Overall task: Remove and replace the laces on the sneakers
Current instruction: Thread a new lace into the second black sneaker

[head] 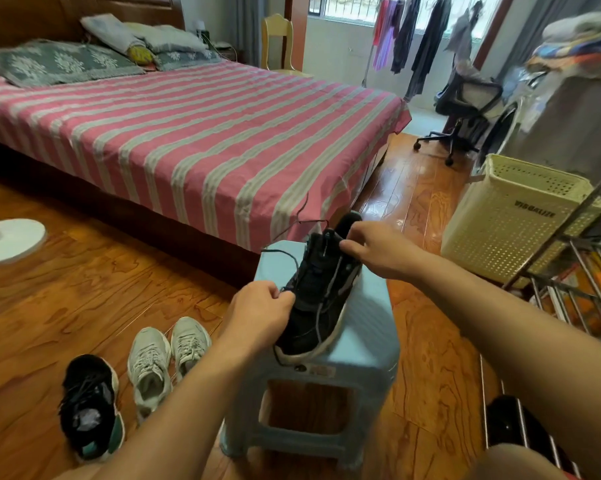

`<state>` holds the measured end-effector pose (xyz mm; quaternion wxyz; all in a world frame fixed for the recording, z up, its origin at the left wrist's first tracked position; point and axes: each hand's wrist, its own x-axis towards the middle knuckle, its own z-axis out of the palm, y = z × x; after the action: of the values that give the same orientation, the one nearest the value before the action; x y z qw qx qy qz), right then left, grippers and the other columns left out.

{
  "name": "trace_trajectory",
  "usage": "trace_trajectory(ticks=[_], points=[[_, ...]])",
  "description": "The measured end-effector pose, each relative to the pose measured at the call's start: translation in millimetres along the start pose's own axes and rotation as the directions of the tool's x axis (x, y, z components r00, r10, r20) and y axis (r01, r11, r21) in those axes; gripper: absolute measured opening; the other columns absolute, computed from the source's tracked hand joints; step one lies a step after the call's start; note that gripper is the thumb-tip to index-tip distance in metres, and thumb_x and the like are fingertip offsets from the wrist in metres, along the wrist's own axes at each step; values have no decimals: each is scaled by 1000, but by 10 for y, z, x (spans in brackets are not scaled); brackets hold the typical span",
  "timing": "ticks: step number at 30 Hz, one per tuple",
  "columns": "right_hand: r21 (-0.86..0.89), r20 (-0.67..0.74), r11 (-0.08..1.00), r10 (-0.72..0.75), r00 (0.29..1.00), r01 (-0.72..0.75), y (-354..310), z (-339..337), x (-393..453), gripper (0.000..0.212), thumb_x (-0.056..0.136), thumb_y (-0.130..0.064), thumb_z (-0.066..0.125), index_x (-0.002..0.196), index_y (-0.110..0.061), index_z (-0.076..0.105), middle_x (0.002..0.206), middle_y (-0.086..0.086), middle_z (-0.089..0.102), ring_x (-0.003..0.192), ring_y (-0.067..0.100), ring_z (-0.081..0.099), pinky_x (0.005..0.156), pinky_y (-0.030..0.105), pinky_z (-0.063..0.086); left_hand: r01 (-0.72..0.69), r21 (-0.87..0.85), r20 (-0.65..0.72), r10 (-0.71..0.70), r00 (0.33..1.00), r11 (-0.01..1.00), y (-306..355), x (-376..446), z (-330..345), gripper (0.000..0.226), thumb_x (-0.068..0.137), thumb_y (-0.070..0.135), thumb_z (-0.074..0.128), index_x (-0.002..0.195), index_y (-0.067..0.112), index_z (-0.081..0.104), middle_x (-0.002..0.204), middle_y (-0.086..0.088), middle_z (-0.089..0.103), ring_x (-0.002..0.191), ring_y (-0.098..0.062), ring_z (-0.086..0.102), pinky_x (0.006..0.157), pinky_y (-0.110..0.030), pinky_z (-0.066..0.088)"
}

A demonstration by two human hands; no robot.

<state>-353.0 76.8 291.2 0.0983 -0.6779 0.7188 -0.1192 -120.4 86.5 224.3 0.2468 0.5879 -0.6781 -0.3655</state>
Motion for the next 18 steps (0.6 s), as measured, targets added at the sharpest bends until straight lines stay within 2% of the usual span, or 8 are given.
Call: trace_trajectory(ticks=[3, 5, 7, 9, 11, 14, 16, 18], points=[[136, -65, 991, 27, 998, -18, -25, 22, -27, 26, 94, -40, 66, 103, -16, 65, 94, -2, 66, 88, 17, 63, 80, 40, 54, -69, 0, 52, 69, 996, 998, 16, -6, 66, 29, 90, 33, 63, 67, 17, 53, 74, 1, 59, 82, -24, 56, 68, -36, 43], [203, -74, 978, 54, 996, -38, -55, 99, -51, 35, 89, -41, 72, 114, -20, 61, 99, -4, 65, 91, 17, 62, 82, 38, 54, -137, 109, 20, 135, 991, 985, 54, -74, 142, 30, 90, 43, 65, 72, 24, 51, 88, 5, 54, 96, -22, 50, 81, -39, 45], [219, -92, 975, 71, 993, -49, -61, 188, -68, 51, 88, -36, 74, 133, -24, 53, 109, -3, 63, 100, 19, 61, 89, 38, 53, -175, 148, -65, 186, 980, 973, 91, -105, 216, 32, 90, 47, 66, 77, 27, 45, 92, 9, 45, 97, -19, 45, 83, -37, 42], [270, -120, 960, 103, 987, -67, -51, 255, -68, 58, 90, -30, 73, 143, -28, 48, 115, -2, 63, 108, 19, 60, 96, 39, 52, -142, 30, -119, 144, 982, 989, 135, -41, 228, 32, 91, 42, 66, 82, 24, 42, 90, 7, 48, 88, -19, 51, 71, -35, 39], [312, -144, 946, 137, 980, -86, -43, 296, -57, 55, 90, -24, 73, 140, -30, 52, 110, -5, 65, 106, 18, 62, 97, 40, 53, -33, -204, -5, 33, 999, 978, 188, 72, 192, 29, 93, 38, 66, 89, 20, 44, 88, 2, 57, 80, -18, 57, 65, -37, 42], [328, -153, 938, 172, 973, -114, -56, 320, -56, 46, 89, -18, 72, 133, -27, 62, 113, -2, 67, 108, 17, 62, 99, 36, 51, 69, -454, 186, 19, 982, 888, 245, 224, 108, 18, 94, 30, 68, 95, 14, 61, 84, -1, 65, 76, -16, 66, 71, -42, 54], [363, -152, 925, 180, 972, -114, -77, 321, -60, 42, 89, -16, 70, 129, -24, 66, 121, -3, 68, 114, 15, 62, 103, 37, 50, 108, -533, 230, 21, 973, 839, 303, 263, 45, 15, 95, 22, 67, 96, 7, 69, 81, -1, 70, 73, -10, 68, 64, -30, 51], [475, -179, 872, 225, 958, -116, -98, 301, -67, 38, 88, -13, 68, 126, -22, 69, 120, -6, 70, 113, 12, 63, 104, 39, 50, 147, -600, 251, 10, 968, 786, 346, 295, -30, 13, 93, 17, 64, 94, 7, 72, 88, -1, 72, 83, -10, 69, 68, -26, 48]])
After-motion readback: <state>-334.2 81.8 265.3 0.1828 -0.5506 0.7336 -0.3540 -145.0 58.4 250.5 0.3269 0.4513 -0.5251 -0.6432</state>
